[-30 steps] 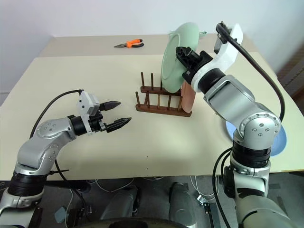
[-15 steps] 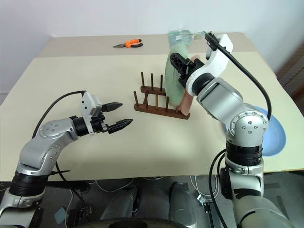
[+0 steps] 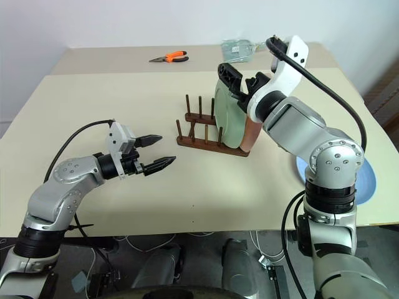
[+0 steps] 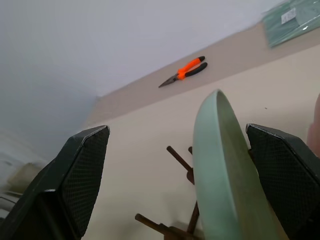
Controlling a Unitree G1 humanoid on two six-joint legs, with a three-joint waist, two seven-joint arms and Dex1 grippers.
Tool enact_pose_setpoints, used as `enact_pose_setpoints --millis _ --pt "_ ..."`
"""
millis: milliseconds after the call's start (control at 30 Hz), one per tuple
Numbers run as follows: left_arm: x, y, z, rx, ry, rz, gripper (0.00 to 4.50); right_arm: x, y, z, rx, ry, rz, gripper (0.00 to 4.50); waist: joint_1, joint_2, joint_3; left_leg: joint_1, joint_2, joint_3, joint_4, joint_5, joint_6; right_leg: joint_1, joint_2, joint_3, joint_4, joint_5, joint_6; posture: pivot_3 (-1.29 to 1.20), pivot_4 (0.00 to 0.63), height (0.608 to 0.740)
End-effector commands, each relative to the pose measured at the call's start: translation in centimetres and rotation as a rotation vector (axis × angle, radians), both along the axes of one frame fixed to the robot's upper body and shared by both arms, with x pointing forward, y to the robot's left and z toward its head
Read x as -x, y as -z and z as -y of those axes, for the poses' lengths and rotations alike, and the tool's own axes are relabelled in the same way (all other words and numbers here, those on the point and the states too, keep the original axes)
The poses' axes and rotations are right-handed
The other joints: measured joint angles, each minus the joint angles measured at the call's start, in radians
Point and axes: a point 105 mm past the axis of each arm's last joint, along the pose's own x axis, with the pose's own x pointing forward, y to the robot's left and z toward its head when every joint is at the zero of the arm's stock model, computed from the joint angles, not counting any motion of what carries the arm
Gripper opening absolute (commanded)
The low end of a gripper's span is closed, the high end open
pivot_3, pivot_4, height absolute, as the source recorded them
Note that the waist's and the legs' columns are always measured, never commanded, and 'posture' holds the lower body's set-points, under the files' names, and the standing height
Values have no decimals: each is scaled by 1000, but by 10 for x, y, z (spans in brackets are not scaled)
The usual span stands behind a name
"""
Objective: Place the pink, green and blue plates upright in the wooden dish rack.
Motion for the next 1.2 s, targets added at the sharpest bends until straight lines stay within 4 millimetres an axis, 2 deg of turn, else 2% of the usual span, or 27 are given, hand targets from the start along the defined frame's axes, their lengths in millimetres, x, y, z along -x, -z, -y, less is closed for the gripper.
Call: enact_pose_setpoints --millis 33,200,233,333,500,533,700,933,1200 --pt "1 -8 4 5 22 39 4131 7 -4 -2 27 -51 18 4462 0 0 0 0 0 0 0 0 0 0 0 0 0 0 0 0 150 740" --pt "0 -8 6 7 25 42 4131 4 8 2 84 -88 -29 4462 0 0 0 0 0 0 -1 0 0 0 0 0 -1 0 0 0 150 740" --pt "0 -8 6 8 25 43 4131 3 9 2 85 -104 -36 3933 1 0 0 0 0 0 -1 0 0 0 0 0 -1 0 0 0 150 740" --pt "1 -7 6 11 22 43 4131 3 8 1 47 -142 -56 2722 1 0 0 0 0 0 -1 0 0 0 0 0 -1 0 0 0 150 740" --pt "3 -5 6 14 13 42 4131 0 2 0 24 -167 -62 215 0 0 0 0 0 0 -1 0 0 0 0 0 -1 0 0 0 150 740" --pt "3 -5 6 14 10 41 4131 -1 1 0 19 -171 -63 92 0 0 0 0 0 1 -2 0 0 0 0 0 -1 0 0 0 150 740" --pt "3 -4 6 14 6 40 4131 -2 -7 -2 -15 -189 -55 92 1 0 0 0 0 0 -2 0 0 0 0 0 -1 0 0 0 150 740" --pt "2 -4 6 12 6 41 4131 -2 -29 2 -112 -194 -9 92 1 0 0 0 0 1 -4 0 0 -2 0 0 -2 0 0 0 150 740" --pt "1 -4 6 5 14 41 4131 3 -62 9 -344 -223 38 92 1 0 0 0 0 1 -6 0 0 -2 0 0 -2 0 0 0 150 740"
